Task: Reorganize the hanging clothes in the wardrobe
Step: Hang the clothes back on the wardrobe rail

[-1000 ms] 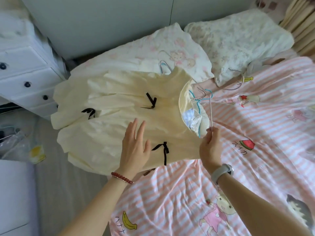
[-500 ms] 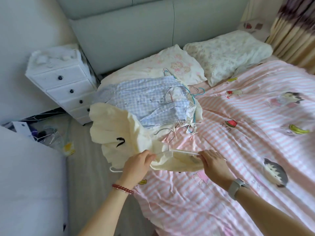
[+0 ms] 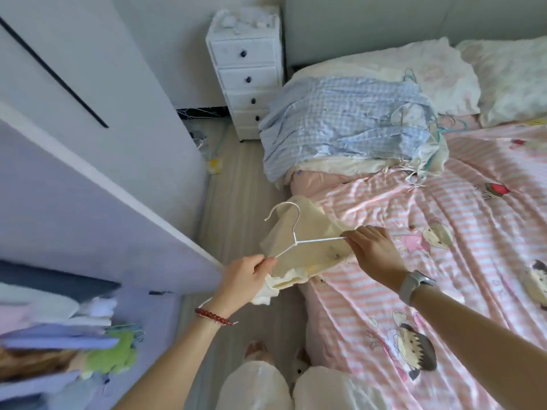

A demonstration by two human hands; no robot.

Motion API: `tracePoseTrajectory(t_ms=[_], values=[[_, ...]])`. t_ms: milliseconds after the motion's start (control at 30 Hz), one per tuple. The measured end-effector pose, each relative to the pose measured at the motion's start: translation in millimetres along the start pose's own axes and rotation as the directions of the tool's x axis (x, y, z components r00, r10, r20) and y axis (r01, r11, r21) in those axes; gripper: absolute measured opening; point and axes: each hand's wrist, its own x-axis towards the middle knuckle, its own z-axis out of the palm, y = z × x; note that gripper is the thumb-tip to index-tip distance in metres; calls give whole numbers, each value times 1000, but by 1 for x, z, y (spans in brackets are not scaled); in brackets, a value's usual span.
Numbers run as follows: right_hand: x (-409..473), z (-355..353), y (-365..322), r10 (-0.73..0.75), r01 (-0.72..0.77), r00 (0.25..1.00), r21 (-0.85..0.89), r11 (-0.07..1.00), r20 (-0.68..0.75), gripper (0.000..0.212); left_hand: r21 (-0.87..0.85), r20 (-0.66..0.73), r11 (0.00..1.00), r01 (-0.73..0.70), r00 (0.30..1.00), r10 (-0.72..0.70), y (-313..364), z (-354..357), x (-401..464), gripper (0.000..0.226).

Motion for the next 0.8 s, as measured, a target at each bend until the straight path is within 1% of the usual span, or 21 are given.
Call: tracePoseTrajectory(t_ms=[67,167,233,300,333,400,467,600,667,733,800], values=[[11,3,-31,-129,128,991,28,991,47,26,-54,-82,997,49,995,-53,-20,-21,-26,41],[26,6,-85,-332,315,933,131,940,138,27,-64,-241,990,123,961,-135,-51,-59,-71,48],[36,10,-129,-464,437,873,180,881,150,33,-81,-353,982,170,916,-188,-71,-85,-107,48],[44,14,-177,-579,552,800,187,813,156,31,-92,-461,967,237,851,-252,-90,-108,-146,47],[46,16,-202,-625,596,763,193,779,164,27,-106,-510,955,278,809,-293,-100,-118,-166,47],[44,23,-253,-698,650,690,260,714,193,14,-132,-599,931,341,721,-349,-119,-136,-209,41],[36,29,-303,-756,679,623,341,650,202,8,-166,-680,914,370,628,-378,-136,-154,-255,40],[10,29,-402,-858,721,472,471,508,203,15,-261,-804,869,421,403,-437,-160,-188,-344,38],[-6,24,-451,-912,741,370,534,406,179,20,-274,-866,840,468,260,-427,-167,-202,-383,34],[-23,19,-500,-946,735,278,596,322,167,21,-263,-923,826,498,119,-366,-177,-214,-419,32],[-43,16,-543,-971,704,202,671,235,128,23,-264,-950,800,539,-2,-313,-188,-222,-455,23]])
